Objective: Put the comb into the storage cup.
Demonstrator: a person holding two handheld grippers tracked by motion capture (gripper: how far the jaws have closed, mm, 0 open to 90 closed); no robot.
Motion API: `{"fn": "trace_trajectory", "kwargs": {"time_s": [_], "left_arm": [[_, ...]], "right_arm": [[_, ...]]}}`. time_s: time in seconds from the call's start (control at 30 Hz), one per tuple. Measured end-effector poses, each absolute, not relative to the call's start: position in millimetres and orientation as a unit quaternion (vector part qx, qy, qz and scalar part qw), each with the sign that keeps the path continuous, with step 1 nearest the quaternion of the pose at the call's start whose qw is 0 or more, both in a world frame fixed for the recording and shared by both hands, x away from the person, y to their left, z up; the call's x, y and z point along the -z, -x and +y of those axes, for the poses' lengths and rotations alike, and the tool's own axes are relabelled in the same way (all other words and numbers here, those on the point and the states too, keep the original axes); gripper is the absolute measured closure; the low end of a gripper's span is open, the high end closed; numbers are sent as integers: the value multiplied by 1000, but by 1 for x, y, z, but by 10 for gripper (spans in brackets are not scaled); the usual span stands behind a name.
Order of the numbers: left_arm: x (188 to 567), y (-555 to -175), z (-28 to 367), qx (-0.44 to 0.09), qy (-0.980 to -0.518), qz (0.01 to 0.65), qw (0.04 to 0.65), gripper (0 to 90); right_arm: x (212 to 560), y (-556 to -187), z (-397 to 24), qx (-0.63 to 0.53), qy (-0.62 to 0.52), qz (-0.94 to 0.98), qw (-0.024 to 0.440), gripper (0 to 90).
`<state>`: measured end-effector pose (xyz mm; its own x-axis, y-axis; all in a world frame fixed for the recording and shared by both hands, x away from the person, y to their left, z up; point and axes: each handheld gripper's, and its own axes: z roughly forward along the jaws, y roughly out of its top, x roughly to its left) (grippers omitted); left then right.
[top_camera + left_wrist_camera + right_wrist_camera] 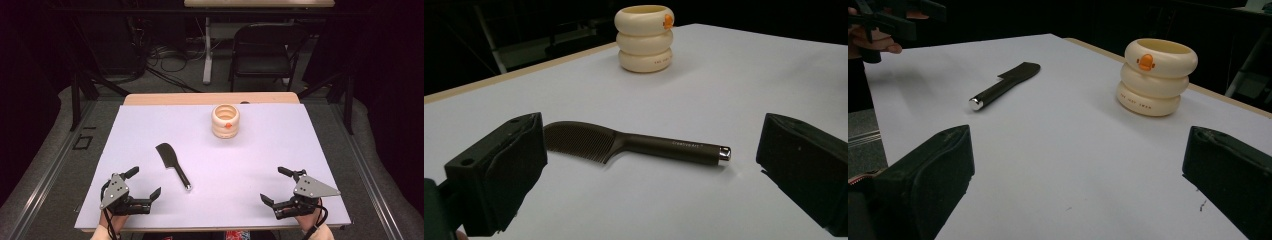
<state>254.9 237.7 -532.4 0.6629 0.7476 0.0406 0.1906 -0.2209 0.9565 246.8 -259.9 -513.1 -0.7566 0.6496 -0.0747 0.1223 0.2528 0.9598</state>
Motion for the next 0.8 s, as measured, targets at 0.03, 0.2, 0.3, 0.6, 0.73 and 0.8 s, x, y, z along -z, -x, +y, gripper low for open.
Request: {"fn": "trace_trajectory", "kwargs": {"time_s": [0.03, 0.2, 0.3, 0.6, 0.73, 0.8], "left_arm": [[532, -255, 238, -259, -737, 318, 537, 0], [531, -257, 235, -258, -739, 317, 536, 0], [531, -258, 233, -257, -738, 318, 536, 0], [530, -261, 227, -255, -740, 317, 535, 0], [530, -264, 225, -256, -741, 318, 532, 0], [530, -266, 223, -254, -742, 319, 532, 0]], "right_arm": [[513, -247, -260, -556, -255, 755, 236, 0], [514, -247, -259, -554, -255, 756, 236, 0], [514, -248, -259, -552, -255, 758, 235, 0], [514, -247, -258, -550, -255, 760, 236, 0], [514, -248, -259, -550, -256, 760, 235, 0], [514, -248, -258, -550, -256, 759, 236, 0]]}}
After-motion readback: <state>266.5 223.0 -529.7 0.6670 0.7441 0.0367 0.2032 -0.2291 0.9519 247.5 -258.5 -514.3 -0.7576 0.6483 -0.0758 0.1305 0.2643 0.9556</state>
